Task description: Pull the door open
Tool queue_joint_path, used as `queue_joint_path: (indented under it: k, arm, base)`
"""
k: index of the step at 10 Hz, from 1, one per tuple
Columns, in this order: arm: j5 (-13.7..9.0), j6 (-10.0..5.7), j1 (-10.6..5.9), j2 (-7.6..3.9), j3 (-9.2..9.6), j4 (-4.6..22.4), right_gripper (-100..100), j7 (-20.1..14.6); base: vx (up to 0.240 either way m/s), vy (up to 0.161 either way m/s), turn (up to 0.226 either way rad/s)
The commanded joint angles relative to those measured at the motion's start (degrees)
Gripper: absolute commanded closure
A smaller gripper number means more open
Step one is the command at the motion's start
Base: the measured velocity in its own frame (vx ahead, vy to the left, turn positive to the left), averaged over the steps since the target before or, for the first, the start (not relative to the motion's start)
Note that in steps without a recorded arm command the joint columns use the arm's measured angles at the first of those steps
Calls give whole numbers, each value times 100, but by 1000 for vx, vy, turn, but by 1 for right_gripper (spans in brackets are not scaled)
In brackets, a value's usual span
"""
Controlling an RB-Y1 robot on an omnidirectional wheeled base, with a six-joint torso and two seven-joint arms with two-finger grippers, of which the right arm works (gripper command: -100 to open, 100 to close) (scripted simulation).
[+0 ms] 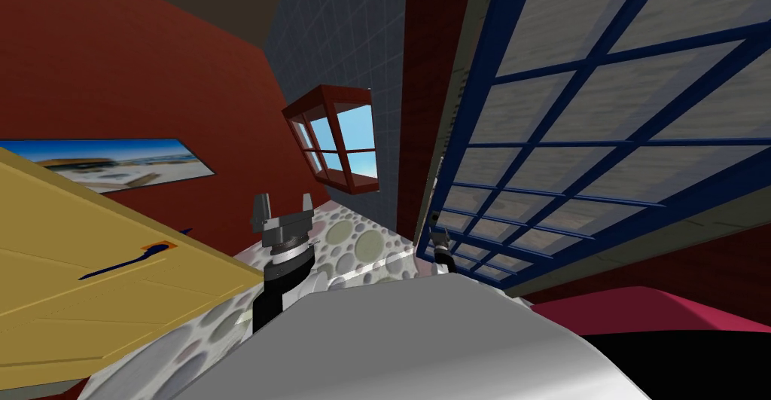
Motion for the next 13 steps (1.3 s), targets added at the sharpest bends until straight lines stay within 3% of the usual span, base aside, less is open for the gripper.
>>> queue_joint_path:
  k: [1,8,11,12,13]
  arm:
    - [-114,1,1,19,52,-31,-100,-286]
    - [-497,-12,-9,81,231,-104,-100,-1205]
    - [-635,-17,-12,104,296,-130,-100,-1499]
    - [-606,-12,-8,98,281,-133,-100,-1426]
    - [-629,-39,74,-72,291,-92,-100,-1647]
  base:
    - [-50,-8,38]
    - [-54,-7,31]
    - [-51,-9,27]
    - [-20,-4,5]
    - [143,3,76]
